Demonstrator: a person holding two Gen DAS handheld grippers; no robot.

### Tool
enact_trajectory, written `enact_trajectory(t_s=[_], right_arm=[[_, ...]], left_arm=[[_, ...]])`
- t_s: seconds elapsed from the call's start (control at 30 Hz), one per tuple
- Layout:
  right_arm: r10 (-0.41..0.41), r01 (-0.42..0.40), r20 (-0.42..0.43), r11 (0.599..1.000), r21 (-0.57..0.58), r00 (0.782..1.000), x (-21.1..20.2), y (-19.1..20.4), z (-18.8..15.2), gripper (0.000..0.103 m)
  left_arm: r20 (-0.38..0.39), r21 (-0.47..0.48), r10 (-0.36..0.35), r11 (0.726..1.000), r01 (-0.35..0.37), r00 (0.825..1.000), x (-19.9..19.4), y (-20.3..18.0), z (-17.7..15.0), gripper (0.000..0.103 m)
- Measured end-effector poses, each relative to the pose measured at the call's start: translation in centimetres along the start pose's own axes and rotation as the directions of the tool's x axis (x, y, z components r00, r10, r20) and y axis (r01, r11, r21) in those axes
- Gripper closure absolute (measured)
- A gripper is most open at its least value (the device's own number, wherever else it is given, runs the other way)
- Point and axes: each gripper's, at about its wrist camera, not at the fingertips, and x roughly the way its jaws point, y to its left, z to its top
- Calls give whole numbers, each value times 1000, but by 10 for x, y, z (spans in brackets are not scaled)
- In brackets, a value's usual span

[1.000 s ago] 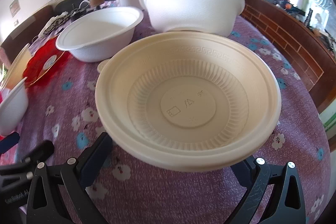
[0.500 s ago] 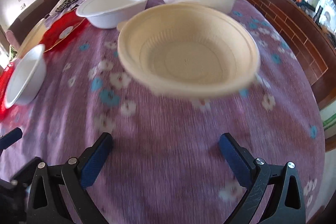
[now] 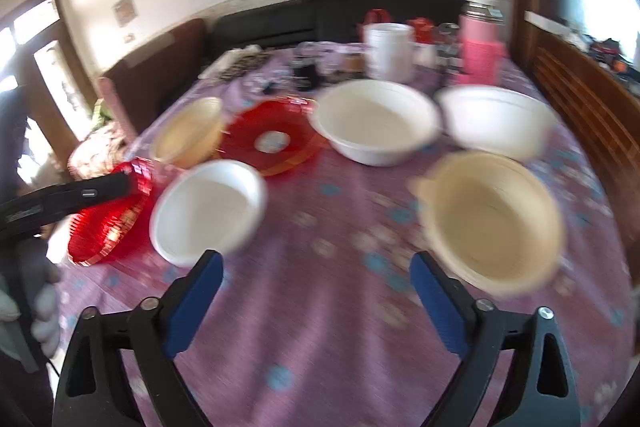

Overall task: Organize plates and bowls
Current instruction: 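Move the right tool toward the white paper bowl on the table, then grasp the white paper bowl rim with the right tool and lift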

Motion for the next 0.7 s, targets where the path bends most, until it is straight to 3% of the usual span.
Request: enact_trajectory(t_s=[0.1,0.13,0.23,0.4,0.53,0.6,0.63,0.7], right_arm=[[60,-59,-28,998,31,998,30,11,14,19],[81,-79,-42,996,46,996,39,9,16,23],[153,-144,-88,984,104,984,66,11,20,32],[170,-156,-132,982,110,977,92,18,15,36],[194,-176,-169,977,118,966,109,22,12,52],[204,-184,-185,976,120,961,114,25,10,62],[204,-183,-195,976,121,959,117,25,10,69],[177,-155,-206,981,118,962,119,27,8,75]], left_arm=[[-72,-22,-26,999,24,997,25,2,10,33],[-88,-22,-22,1000,20,996,31,1,10,35],[-125,-26,18,999,-22,992,48,2,13,36],[-176,-14,75,997,-79,982,71,4,13,36],[-220,-5,85,996,-88,972,86,4,10,38],[-229,12,98,995,-98,969,89,2,8,55],[-222,25,113,994,-110,968,89,0,8,60],[-213,40,126,992,-120,969,88,-2,7,71]])
